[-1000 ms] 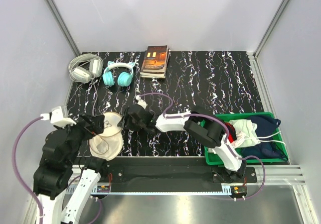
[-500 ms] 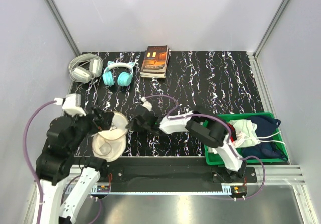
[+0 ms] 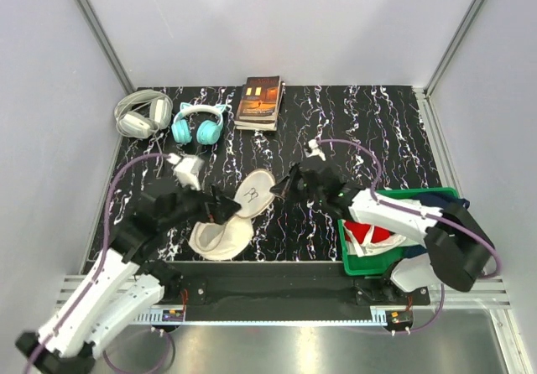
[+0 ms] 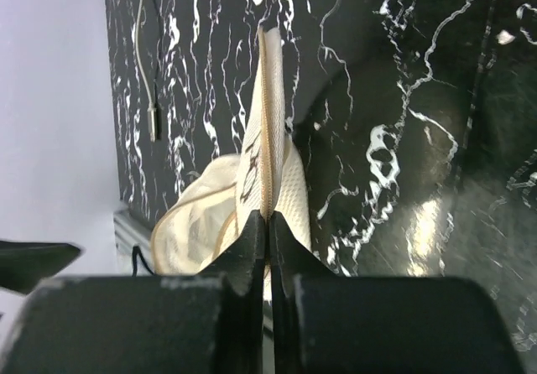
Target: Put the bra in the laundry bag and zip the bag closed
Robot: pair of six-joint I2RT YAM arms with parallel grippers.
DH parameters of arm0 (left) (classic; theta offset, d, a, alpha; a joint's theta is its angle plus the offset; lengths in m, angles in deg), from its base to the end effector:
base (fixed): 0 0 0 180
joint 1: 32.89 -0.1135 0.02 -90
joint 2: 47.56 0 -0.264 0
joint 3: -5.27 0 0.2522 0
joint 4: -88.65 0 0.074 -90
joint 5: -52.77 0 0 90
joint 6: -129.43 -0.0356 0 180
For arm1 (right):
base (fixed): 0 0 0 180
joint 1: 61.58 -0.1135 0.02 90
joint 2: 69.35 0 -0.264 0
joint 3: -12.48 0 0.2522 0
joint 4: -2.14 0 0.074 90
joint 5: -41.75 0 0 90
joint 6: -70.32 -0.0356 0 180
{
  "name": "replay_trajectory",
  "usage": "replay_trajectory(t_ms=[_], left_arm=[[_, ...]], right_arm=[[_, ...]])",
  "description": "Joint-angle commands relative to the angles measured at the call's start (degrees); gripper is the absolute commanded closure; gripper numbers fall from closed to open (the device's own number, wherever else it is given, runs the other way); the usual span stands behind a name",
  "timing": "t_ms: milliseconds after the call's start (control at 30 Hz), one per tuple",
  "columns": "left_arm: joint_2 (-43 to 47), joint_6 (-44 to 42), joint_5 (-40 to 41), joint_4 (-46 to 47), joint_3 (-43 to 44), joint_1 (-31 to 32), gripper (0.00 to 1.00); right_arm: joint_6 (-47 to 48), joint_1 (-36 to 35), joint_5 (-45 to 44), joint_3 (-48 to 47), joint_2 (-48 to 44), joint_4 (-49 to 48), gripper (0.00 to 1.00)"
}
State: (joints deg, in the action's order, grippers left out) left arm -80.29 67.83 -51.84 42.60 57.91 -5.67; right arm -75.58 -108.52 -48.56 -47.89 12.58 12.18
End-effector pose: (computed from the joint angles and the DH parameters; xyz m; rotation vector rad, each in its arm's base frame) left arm 0.1136 -0.0685 0.2943 0.1472 2.1178 -0.8552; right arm 0.2124 0.2270 0.2248 0.1839 2.3028 1.0054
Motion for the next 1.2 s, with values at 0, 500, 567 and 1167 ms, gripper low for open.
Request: replay_trajectory(t_ms=[0,500,567,1167], left_arm=[[-7.42,-1.50,12.65,11.89,2.26,15.87,0.01],[-35.46,-13.20,45.08,17.53,9.99,37.46,0.01],[-38.45,-12.84,46.95,15.17,12.27,36.59,0.01],[-32.49,-2.66,38.25,4.35,18.69,27.01,1.00]], right_arm=[[2.99,4.91,6.62,1.61,-4.93,5.48,1.00],[-3.25,9.06,16.92,-1.11,-11.26,6.98,1.00],[-3.51,8.88,17.63,-0.94,-12.14,6.98,1.00],[9.75,10.38,3.92,3.36,-24.36,23.59,0.39]])
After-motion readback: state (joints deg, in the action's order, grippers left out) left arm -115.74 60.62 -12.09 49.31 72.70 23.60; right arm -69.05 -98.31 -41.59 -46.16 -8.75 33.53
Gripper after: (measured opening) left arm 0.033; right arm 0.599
